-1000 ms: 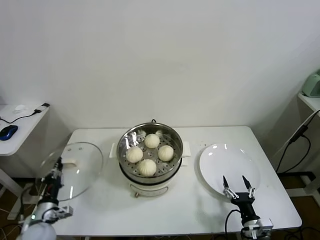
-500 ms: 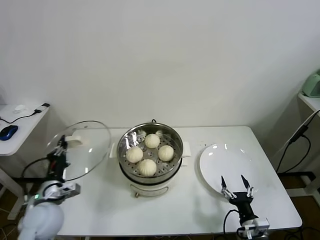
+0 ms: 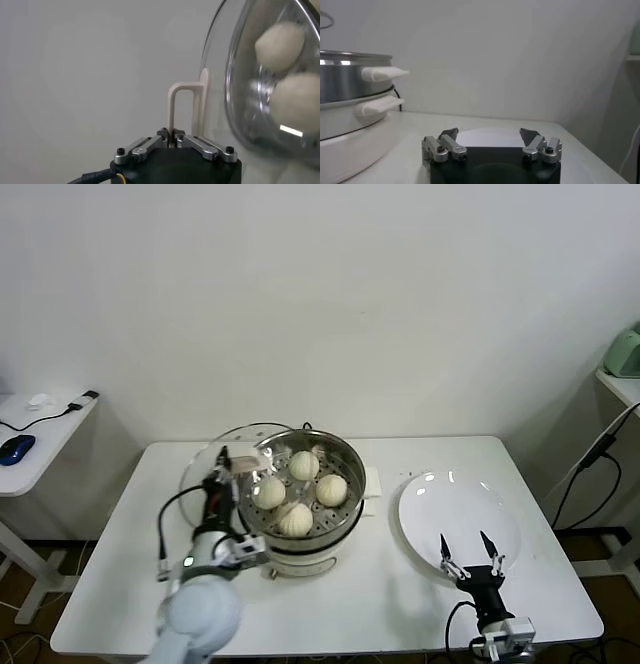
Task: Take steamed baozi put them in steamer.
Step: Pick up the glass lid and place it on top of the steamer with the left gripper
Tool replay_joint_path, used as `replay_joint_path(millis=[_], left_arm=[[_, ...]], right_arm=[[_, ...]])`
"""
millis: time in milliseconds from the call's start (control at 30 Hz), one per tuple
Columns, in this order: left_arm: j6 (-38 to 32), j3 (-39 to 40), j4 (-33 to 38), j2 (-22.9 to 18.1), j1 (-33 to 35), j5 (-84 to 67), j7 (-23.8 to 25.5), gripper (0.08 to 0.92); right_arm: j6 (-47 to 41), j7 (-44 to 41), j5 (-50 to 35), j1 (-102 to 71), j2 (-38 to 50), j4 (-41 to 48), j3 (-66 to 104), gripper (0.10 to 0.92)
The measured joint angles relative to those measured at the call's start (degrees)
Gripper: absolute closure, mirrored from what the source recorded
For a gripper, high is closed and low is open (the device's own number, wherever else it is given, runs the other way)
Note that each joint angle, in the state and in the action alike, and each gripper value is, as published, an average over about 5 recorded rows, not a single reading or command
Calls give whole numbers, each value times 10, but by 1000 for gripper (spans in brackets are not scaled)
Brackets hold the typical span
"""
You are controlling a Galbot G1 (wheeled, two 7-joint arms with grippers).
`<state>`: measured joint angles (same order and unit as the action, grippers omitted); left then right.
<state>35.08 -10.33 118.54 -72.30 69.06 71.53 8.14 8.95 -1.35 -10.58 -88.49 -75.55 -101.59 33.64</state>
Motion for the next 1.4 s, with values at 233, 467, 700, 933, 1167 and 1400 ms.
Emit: replay_joint_path(millis=[233, 467, 700, 933, 1167, 1400], left_arm=[[47, 77, -19, -49, -41, 68, 27, 853], [68, 120, -46, -82, -68, 114, 38, 853], [71, 140, -82, -102, -86, 140, 39, 853], [71, 141, -115, -105, -89, 162, 41, 853], [71, 135, -130, -101, -92, 173, 48, 853], [71, 135, -138, -105, -91, 180, 50, 853]], right_arm=[[6, 1, 6, 3, -4, 7, -5, 203], [14, 3, 10, 3, -5, 15, -6, 203], [22, 6, 12, 3, -4, 19, -4, 202], [31, 9, 15, 2, -4, 22, -3, 203], [40, 9, 21, 3, -6, 27, -4, 203], [44, 9, 24, 4, -8, 31, -5, 203]])
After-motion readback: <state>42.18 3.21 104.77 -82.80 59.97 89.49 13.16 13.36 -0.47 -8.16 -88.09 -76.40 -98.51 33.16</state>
